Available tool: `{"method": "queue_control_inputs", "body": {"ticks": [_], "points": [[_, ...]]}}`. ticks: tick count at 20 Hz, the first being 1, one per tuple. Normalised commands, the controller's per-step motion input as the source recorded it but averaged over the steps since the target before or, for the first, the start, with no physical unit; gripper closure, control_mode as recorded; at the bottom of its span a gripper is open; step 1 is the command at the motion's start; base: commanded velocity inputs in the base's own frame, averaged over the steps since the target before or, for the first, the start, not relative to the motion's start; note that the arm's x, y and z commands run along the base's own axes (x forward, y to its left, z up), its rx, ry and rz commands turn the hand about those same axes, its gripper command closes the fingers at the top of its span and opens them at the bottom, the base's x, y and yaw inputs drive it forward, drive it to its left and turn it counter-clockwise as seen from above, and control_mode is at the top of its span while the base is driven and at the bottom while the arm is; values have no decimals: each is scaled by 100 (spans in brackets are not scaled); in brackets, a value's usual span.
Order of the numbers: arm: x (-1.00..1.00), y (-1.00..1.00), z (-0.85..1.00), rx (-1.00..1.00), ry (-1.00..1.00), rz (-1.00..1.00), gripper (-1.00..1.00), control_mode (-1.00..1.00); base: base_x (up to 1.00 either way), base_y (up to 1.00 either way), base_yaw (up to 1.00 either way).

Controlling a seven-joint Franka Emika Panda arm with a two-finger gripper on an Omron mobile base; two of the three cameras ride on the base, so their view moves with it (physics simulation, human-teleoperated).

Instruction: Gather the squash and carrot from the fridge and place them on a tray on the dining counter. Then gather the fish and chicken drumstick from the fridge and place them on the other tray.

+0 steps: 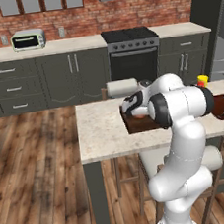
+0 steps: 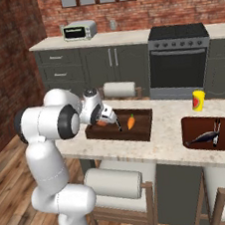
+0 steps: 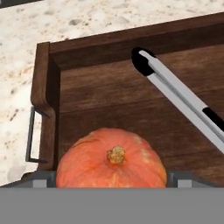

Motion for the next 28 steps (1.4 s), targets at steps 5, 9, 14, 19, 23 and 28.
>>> {"method": "queue_control_inputs", "body": {"ticks": [5,9,14,19,23,28], "points": [[26,-31,-32,0,0,0,-100,-100,0,0,0],[63,-33,-17,0,1,0,-100,-100,0,0,0],[8,-5,-14,-1,0,0,-100,-100,0,0,0],[-26,0,-4,0,-1,0,-100,-100,0,0,0],[-23,0,9,0,0,0,-100,-100,0,0,0],[-18,1,42,0,0,0,-100,-100,0,0,0]]}}
